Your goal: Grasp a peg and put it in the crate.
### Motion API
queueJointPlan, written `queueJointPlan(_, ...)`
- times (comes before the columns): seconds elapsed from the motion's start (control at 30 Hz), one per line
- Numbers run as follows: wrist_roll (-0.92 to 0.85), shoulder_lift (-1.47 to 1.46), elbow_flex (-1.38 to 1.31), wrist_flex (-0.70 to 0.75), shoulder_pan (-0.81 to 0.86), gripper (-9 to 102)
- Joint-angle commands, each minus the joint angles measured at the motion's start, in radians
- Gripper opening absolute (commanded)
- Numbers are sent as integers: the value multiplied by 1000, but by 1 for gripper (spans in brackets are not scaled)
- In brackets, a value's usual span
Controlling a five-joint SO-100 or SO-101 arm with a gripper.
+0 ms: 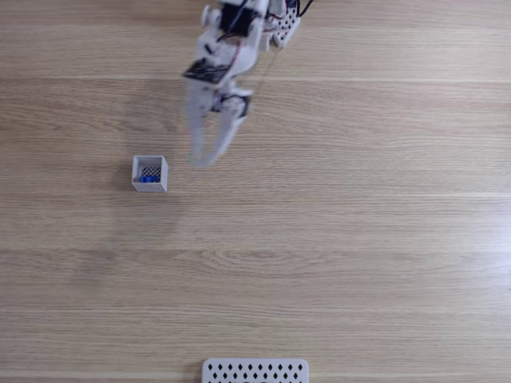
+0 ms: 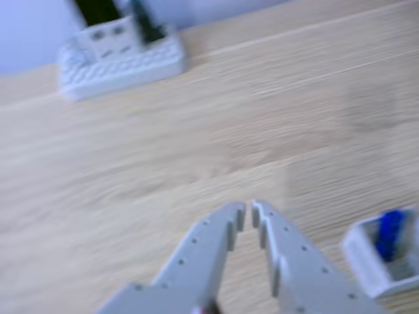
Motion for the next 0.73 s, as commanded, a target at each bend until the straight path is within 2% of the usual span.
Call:
queueJointPlan(0.0,-6,189,34,83,-98,-1)
queueJointPlan(0.47,-8,822,586,216,-118,-1)
queueJointPlan(0.7,-5,887,612,414,-135,-1)
